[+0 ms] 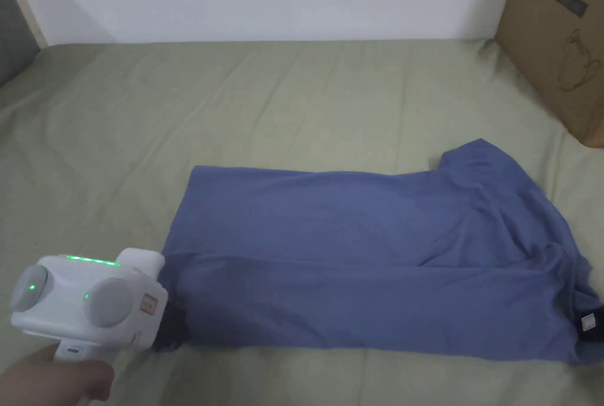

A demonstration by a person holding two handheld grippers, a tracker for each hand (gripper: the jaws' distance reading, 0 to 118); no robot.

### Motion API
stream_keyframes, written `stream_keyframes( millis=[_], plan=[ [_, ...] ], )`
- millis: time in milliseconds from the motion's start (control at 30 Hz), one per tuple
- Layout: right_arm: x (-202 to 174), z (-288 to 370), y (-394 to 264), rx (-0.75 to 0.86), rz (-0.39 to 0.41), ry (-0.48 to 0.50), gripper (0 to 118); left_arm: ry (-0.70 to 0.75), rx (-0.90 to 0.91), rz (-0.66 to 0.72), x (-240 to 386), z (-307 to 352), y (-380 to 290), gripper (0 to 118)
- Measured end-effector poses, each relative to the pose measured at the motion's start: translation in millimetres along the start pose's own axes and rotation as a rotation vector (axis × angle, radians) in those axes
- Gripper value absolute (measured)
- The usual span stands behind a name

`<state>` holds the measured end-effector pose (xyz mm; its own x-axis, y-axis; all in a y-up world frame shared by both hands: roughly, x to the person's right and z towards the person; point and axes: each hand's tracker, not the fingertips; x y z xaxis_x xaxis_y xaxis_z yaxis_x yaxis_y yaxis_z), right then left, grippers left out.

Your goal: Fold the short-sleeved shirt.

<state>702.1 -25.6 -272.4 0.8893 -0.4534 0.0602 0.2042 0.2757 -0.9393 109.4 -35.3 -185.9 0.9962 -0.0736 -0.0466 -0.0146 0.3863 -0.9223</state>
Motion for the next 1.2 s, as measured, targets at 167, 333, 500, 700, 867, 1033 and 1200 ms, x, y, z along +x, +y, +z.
stream_keyframes(
  millis=[167, 333, 500, 700, 867, 1033, 1200],
  plan=[
    [-6.7, 5.6, -6.1, 0.014, 0.003, 0.015, 11, -0.094, -0.005, 0.113, -14.5, 4.3, 4.5, 1],
    [4.7, 27.0, 5.2, 0.058, 0.014, 0.007, 11, -0.080, 0.074, 0.137, -37.9, 29.1, 8.7, 1],
    [-11.0, 81.6, -4.6, 0.102, 0.085, 0.060, 11, -0.116, 0.112, 0.099, -39.3, 75.2, 11.2, 1],
    [4.0, 128.4, -37.8, 0.080, 0.058, 0.051, 11, -0.141, 0.110, 0.079, -38.4, 124.0, -18.6, 1],
    [32.3, 122.8, -79.5, 0.035, 0.007, 0.043, 11, -0.181, 0.048, 0.070, -30.0, 113.0, -65.8, 1],
    [56.1, 75.4, -106.6, -0.028, -0.060, -0.028, 11, -0.201, -0.024, 0.159, -36.4, 64.1, -91.1, 8],
    [49.9, 71.8, -110.0, -0.005, -0.025, -0.105, 118, -0.024, 0.042, 0.156, -42.8, 56.1, -104.6, 116]
  ],
)
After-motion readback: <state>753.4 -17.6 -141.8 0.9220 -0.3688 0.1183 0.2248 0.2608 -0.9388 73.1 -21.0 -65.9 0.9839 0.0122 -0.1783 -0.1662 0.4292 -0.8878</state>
